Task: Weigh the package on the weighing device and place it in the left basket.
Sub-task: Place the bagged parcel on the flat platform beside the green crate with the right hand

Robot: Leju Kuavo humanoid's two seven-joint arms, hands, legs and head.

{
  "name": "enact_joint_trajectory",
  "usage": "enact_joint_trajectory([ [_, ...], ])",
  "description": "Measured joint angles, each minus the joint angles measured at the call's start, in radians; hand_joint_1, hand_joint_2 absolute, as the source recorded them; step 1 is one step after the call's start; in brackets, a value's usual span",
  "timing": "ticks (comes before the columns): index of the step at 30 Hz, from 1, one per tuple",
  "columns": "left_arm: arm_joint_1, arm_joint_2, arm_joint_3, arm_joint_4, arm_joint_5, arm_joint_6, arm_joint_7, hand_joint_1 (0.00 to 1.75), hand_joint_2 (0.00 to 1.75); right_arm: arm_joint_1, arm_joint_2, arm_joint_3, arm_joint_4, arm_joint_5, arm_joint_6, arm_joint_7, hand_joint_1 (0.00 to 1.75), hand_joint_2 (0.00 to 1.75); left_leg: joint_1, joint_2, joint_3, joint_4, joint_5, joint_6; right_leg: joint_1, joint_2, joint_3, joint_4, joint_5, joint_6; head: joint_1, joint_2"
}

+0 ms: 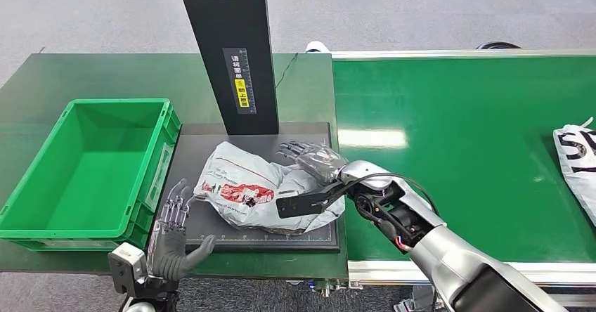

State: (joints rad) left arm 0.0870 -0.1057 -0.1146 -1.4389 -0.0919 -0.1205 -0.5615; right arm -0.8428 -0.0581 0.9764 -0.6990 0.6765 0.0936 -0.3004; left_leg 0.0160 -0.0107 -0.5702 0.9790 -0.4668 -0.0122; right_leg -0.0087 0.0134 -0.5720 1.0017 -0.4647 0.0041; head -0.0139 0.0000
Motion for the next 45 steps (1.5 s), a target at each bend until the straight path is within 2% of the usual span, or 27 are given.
enact_joint_trajectory([
  [8, 0.001, 0.0, 0.001, -0.005, 0.0, 0.0, 0.0, 0.0, 1.75, 0.002, 0.004, -0.001, 0.003, 0.012, -0.006, 0.015, 0.0, 1.75, 0.0, 0.0, 0.0, 0.0, 0.0, 0.0, 0.0, 0.0, 0.0, 0.0, 0.0, 0.0, 0.0, 0.0],
  [13, 0.001, 0.0, 0.002, -0.005, -0.002, -0.001, 0.0, 0.0, 1.75, 0.004, 0.01, -0.013, 0.01, 0.055, -0.045, 0.071, 0.0, 1.75, 0.0, 0.0, 0.0, 0.0, 0.0, 0.0, 0.0, 0.0, 0.0, 0.0, 0.0, 0.0, 0.0, 0.0],
  [17, 0.002, 0.0, 0.006, -0.005, -0.003, -0.001, 0.0, 0.0, 1.75, 0.01, 0.019, -0.043, 0.014, 0.054, -0.072, 0.073, 0.0, 1.75, 0.0, 0.0, 0.0, 0.0, 0.0, 0.0, 0.0, 0.0, 0.0, 0.0, 0.0, 0.0, 0.0, 0.0],
  [21, 0.003, -0.001, 0.009, -0.007, -0.005, 0.001, -0.007, 0.0, 1.75, 0.027, 0.031, -0.098, 0.009, 0.013, -0.122, 0.036, 0.0, 1.75, 0.0, 0.0, 0.0, 0.0, 0.0, 0.0, 0.0, 0.0, 0.0, 0.0, 0.0, 0.0, 0.0, 0.0],
  [27, 0.008, -0.002, 0.011, -0.013, -0.008, 0.006, -0.017, 0.0, 1.75, 0.109, 0.048, -0.281, -0.064, -0.214, -0.163, -0.119, 0.0, 1.75, 0.0, 0.0, 0.0, 0.0, 0.0, 0.0, 0.0, 0.0, 0.0, 0.0, 0.0, 0.0, 0.0, 0.0],
  [34, 0.008, -0.002, 0.011, -0.013, -0.01, 0.006, -0.022, 0.0, 1.75, 0.194, 0.048, -0.418, -0.121, -0.29, -0.17, -0.164, 0.0, 1.75, 0.0, 0.0, 0.0, 0.0, 0.0, 0.0, 0.0, 0.0, 0.0, 0.0, 0.0, 0.0, 0.0, 0.0],
  [45, 0.0, -0.002, 0.002, -0.013, -0.011, 0.0, -0.023, 0.0, 1.75, 0.289, 0.044, -0.539, -0.226, -0.379, -0.116, -0.189, 0.0, 1.75, 0.0, 0.0, 0.0, 0.0, 0.0, 0.0, 0.0, 0.0, 0.0, 0.0, 0.0, 0.0, 0.0, 0.0],
])
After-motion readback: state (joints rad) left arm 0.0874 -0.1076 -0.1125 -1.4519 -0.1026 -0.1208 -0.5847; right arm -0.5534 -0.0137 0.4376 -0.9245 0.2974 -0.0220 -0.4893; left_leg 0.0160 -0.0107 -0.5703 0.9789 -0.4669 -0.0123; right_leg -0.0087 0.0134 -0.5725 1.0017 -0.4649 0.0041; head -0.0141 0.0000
